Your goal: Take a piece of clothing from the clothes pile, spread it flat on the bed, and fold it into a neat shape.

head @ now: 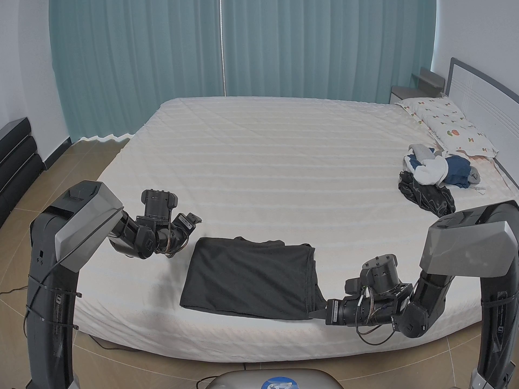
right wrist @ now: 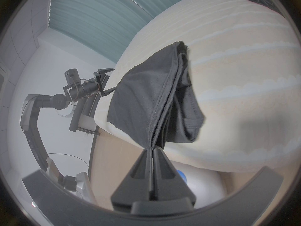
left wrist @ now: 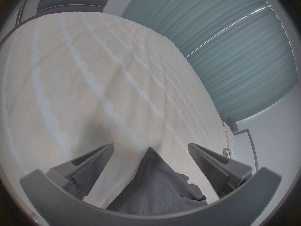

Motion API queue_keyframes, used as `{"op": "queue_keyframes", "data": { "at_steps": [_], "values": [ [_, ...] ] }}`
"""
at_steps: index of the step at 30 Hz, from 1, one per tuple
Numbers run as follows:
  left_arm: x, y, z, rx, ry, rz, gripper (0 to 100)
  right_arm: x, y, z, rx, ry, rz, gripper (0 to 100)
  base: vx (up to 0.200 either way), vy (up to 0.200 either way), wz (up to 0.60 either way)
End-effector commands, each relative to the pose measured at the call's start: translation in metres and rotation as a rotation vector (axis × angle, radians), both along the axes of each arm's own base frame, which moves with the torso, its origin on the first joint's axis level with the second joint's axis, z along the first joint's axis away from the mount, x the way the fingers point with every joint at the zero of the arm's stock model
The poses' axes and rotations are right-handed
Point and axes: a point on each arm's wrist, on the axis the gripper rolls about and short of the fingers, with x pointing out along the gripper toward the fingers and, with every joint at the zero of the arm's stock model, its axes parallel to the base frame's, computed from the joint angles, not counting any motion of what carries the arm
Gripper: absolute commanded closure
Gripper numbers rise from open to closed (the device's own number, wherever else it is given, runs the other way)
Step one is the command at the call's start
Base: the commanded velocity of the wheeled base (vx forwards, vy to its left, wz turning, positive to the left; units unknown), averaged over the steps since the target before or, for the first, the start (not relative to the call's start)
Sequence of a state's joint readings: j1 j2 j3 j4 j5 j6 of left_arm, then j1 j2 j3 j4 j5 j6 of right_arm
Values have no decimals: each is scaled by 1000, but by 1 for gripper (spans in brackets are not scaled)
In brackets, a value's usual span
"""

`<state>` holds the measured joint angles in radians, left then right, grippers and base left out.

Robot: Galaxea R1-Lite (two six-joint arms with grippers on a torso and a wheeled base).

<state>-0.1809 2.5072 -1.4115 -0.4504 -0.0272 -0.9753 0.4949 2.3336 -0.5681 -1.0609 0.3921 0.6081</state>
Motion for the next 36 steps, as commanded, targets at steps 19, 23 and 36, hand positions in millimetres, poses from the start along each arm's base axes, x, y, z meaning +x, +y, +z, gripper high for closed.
{"op": "queue_keyframes", "data": {
  "at_steps": [19, 23, 36],
  "values": [
    [-3, 1, 5, -1, 1, 3, 0, 37, -13, 21, 34, -129, -122, 0, 0, 0, 0],
    [-5, 2, 8, -10, 3, 16, 0, 61, -11, 16, 109, -104, -211, 0, 0, 0, 0],
    [-12, 2, 5, -7, 26, 32, 0, 106, -4, -4, 165, -144, -358, 0, 0, 0, 0]
  ]
}}
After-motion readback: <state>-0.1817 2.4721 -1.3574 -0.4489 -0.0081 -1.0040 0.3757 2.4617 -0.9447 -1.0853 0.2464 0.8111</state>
